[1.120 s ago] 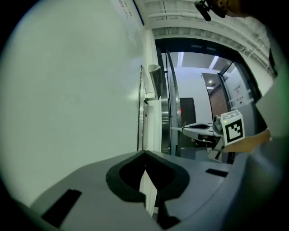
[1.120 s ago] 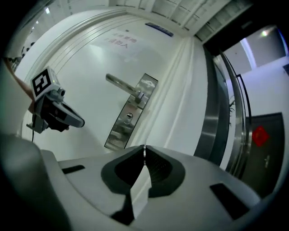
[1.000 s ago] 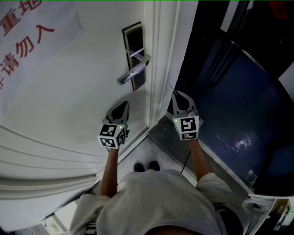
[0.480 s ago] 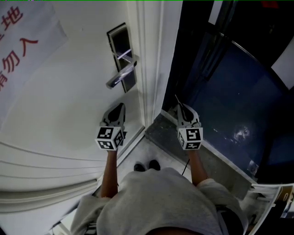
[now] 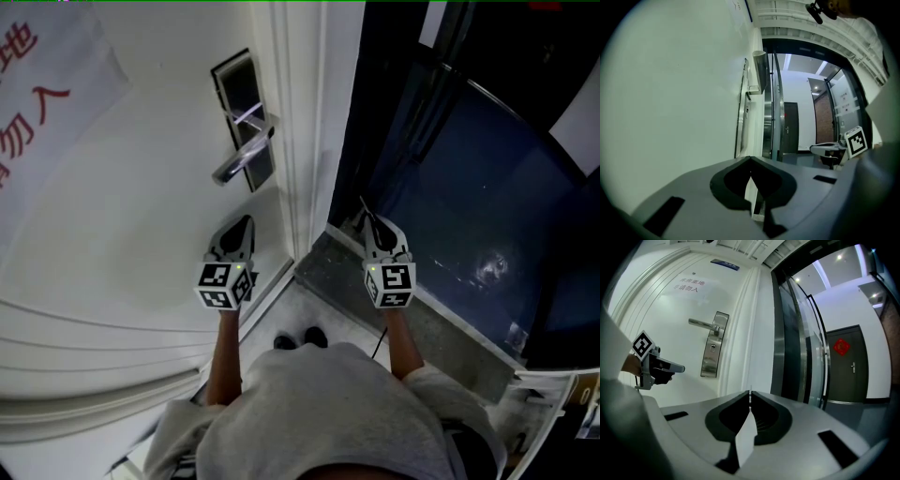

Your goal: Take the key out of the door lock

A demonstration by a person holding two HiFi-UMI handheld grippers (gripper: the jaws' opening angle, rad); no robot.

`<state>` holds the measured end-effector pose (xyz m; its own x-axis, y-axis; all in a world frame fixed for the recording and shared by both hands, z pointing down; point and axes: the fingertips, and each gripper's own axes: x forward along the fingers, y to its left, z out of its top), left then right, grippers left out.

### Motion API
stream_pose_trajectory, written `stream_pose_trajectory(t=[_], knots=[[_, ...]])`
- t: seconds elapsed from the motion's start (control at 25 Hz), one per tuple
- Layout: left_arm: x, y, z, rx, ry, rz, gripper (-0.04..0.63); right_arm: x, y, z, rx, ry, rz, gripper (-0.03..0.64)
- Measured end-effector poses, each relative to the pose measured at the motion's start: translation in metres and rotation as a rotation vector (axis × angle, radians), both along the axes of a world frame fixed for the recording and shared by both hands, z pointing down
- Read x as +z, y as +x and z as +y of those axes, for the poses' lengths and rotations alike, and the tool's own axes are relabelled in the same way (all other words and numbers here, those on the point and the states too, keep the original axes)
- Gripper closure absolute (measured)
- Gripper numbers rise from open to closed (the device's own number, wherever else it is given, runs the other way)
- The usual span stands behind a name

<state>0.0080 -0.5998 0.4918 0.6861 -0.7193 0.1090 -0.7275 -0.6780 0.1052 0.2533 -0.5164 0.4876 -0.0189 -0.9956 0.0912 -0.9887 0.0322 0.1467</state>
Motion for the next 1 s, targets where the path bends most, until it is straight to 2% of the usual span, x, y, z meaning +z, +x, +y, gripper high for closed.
stream_pose_trajectory(t=[1.0], knots=[[0.009,0.006,-0.004,0.010,-0.015,0.002,0.578,0.000,-0.012,-0.018,-0.033,-0.010,0.015,0.588]])
